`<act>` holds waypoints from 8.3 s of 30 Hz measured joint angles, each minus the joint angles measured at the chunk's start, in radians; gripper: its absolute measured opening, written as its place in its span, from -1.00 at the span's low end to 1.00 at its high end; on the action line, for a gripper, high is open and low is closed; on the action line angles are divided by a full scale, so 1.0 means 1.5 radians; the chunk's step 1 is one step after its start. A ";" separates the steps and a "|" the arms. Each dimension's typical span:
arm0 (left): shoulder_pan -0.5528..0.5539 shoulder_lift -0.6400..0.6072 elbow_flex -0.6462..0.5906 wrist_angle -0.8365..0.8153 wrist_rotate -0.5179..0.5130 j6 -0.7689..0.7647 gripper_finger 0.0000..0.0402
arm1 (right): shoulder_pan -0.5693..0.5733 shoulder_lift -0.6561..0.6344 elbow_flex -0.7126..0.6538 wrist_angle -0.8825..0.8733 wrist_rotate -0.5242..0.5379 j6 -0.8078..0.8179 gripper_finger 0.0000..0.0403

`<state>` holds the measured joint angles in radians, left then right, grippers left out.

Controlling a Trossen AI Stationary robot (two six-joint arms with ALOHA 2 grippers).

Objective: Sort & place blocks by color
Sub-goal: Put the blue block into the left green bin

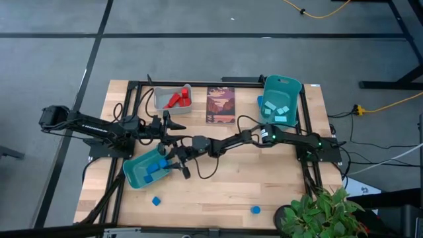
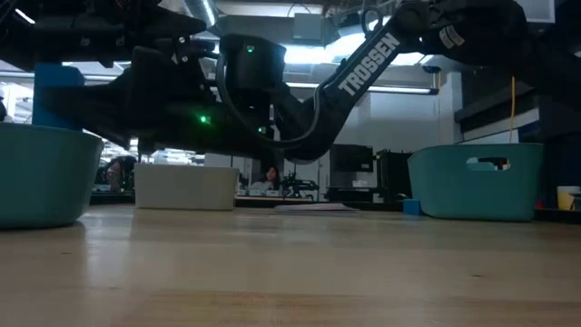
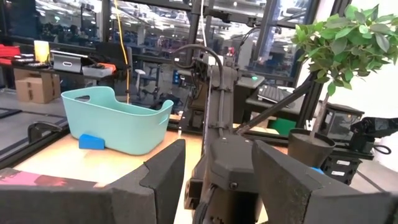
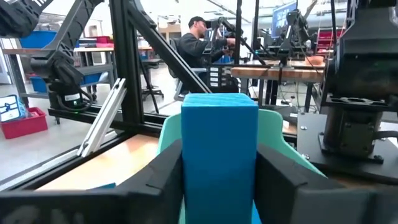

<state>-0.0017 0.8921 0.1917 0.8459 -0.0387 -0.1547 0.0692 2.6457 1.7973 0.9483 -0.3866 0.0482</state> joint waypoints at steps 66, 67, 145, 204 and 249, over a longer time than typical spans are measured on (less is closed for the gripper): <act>0.001 -0.016 0.001 0.016 -0.054 0.000 -0.11 | -0.066 -0.636 -0.847 0.068 0.123 -0.056 0.11; 0.001 -0.016 0.001 0.016 -0.055 0.000 -0.11 | -0.066 -0.636 -0.847 0.069 0.123 -0.056 0.11; 0.001 -0.016 0.000 -0.004 -0.037 0.015 -0.11 | 0.498 -0.607 -0.386 -1.081 0.352 0.578 0.11; 0.001 -0.016 0.000 -0.004 -0.070 0.000 -0.11 | 0.482 -0.523 -0.386 -1.044 0.262 0.437 -0.13; 0.001 -0.016 0.000 0.014 -0.058 0.004 -0.11 | -0.005 -0.528 -0.623 0.105 0.199 -0.041 -0.32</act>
<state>-0.0002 0.8680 0.1917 0.8677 -0.1253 -0.1493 0.0612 1.8542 0.8628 1.1058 -0.0880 -0.0141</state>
